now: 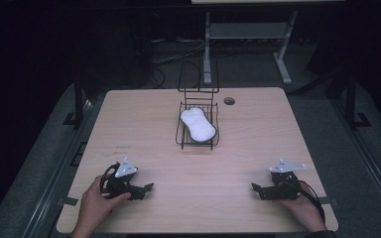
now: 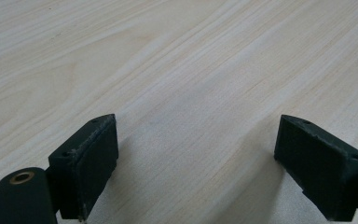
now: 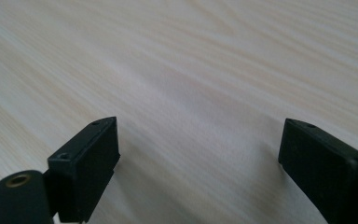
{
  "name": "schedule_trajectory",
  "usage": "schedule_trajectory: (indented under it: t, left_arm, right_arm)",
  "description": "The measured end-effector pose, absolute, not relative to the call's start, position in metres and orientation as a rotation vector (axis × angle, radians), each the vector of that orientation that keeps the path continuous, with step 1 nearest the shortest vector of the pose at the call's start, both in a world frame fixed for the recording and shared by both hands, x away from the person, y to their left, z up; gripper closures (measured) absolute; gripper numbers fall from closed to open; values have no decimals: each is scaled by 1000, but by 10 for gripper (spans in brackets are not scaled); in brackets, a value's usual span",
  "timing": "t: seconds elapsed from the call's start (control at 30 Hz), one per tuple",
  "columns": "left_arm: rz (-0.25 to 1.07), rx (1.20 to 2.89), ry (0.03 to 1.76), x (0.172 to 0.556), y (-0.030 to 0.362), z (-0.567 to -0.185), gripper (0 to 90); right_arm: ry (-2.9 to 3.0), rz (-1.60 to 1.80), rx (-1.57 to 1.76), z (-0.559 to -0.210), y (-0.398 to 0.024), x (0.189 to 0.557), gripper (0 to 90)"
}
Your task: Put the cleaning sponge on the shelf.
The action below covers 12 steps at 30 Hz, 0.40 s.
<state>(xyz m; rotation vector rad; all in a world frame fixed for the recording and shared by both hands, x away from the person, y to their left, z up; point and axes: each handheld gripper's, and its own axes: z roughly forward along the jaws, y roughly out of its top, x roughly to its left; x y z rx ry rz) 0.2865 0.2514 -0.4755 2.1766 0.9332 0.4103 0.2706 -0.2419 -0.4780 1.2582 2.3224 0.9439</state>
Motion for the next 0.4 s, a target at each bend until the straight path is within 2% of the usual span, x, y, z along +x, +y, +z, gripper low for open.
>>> schedule_trajectory:
  t: [0.4]
  left_arm:
    - [410,2177,933,286,251,-475,127]
  right_arm:
    - [2292,991,1254,-482,-245,266,101]
